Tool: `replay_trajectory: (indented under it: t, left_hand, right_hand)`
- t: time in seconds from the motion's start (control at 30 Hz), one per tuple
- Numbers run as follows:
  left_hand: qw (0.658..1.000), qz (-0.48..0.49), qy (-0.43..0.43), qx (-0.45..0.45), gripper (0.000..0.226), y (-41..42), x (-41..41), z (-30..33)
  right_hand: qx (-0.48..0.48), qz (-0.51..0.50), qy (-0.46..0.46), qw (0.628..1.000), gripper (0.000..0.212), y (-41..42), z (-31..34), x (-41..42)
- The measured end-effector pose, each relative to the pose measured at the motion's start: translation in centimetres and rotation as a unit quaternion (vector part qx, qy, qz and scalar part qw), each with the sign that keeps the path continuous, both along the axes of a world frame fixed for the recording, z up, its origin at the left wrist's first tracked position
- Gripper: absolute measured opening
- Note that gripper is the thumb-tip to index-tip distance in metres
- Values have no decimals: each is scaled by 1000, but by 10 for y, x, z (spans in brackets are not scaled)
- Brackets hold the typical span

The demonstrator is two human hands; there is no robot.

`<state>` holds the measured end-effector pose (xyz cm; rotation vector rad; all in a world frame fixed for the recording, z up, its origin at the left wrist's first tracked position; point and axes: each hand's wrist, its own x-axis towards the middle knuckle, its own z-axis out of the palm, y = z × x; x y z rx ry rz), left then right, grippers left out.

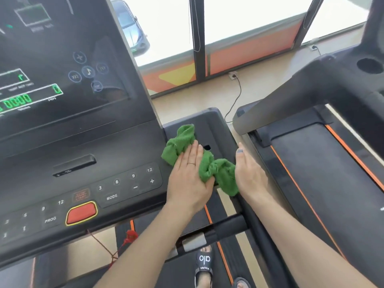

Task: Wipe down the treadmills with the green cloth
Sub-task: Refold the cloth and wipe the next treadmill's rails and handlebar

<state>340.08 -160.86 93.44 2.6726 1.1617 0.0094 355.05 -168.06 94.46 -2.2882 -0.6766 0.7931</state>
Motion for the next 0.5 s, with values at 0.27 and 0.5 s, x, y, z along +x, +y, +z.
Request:
replay_trajectory:
  t: [0.27,0.5]
  left_hand:
    - [997,-26,-67,-34,79,-29,2,1]
    - [682,446,-337,-471,29,-116,-23,43]
  right_hand:
    - [0,-15,24,1000,55,1,1,3]
    - [0,-6,16,1000,59,0,5,-1]
